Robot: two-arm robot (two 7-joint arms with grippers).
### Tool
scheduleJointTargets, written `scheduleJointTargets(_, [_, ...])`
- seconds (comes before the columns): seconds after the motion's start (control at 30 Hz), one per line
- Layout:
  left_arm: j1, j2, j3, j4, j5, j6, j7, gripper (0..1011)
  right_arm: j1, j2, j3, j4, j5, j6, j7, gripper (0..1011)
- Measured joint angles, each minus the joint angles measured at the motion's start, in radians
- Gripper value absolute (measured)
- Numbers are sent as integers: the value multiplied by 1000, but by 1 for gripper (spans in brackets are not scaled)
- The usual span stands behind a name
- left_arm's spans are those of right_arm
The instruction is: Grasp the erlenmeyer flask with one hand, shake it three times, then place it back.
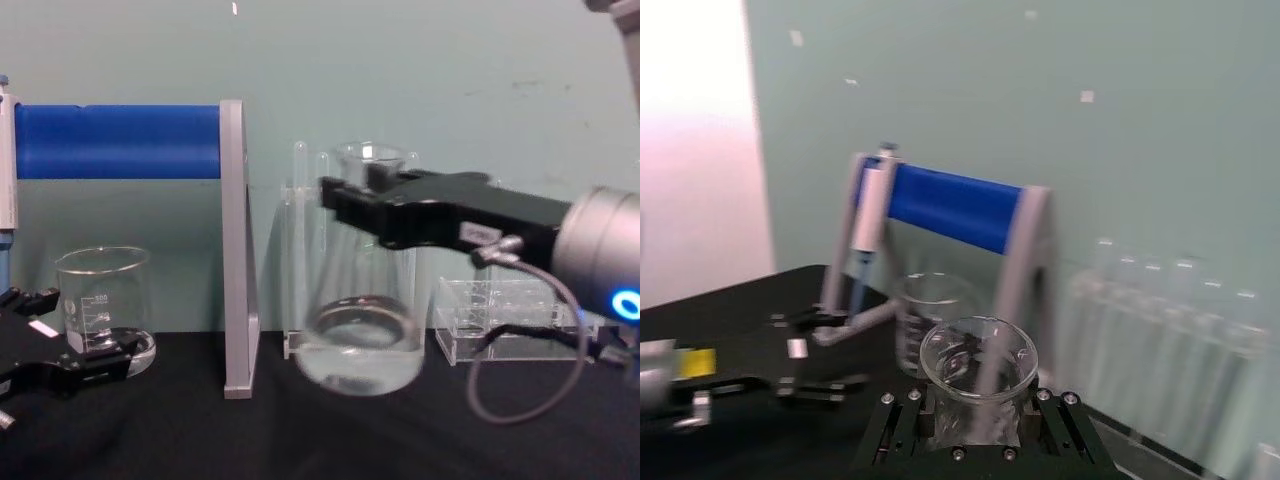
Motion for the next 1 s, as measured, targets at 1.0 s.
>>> scheduleJointTargets(1.0, [0,0,0,0,0,0,0,1001,-8,9,241,58,-76,-11,-137,450])
